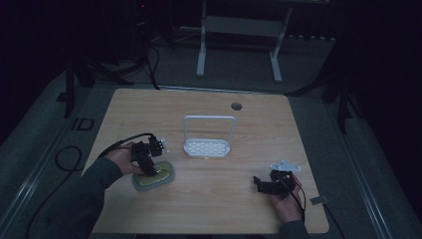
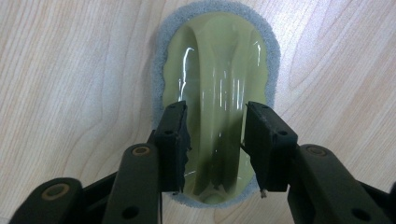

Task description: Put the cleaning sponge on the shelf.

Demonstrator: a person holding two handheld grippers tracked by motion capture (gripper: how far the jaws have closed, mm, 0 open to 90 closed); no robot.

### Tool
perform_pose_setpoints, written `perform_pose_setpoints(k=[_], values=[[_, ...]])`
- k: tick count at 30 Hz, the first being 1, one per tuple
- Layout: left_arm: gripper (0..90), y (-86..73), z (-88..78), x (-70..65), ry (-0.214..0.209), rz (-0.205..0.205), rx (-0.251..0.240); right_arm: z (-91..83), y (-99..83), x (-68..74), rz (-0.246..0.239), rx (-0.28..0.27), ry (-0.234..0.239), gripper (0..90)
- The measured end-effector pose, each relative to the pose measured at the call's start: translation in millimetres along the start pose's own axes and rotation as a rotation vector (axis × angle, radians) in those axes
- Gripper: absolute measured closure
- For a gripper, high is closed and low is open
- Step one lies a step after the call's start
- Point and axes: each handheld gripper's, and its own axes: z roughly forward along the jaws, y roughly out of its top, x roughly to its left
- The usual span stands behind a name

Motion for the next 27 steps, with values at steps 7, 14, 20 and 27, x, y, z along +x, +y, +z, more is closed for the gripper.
perform_pose_setpoints(k=[7, 14, 20, 27], values=[[63.6, 1.3, 3.3, 2.1, -0.010, 0.001, 0.017, 0.0, 0.0, 0.0, 0.000, 0.000, 0.000, 11.8], [64.6, 0.9, 2.3, 4.0, -0.020, -0.004, 0.015, 0.0, 0.0, 0.0, 0.000, 0.000, 0.000, 11.8], [65.2, 2.0, 0.3, 3.8, -0.021, -0.002, 0.022, 0.0, 0.0, 0.0, 0.000, 0.000, 0.000, 11.8], [65.9, 7.7, -1.2, 2.6, -0.020, 0.019, 0.044, 0.0, 0.0, 0.0, 0.000, 0.000, 0.000, 11.8]])
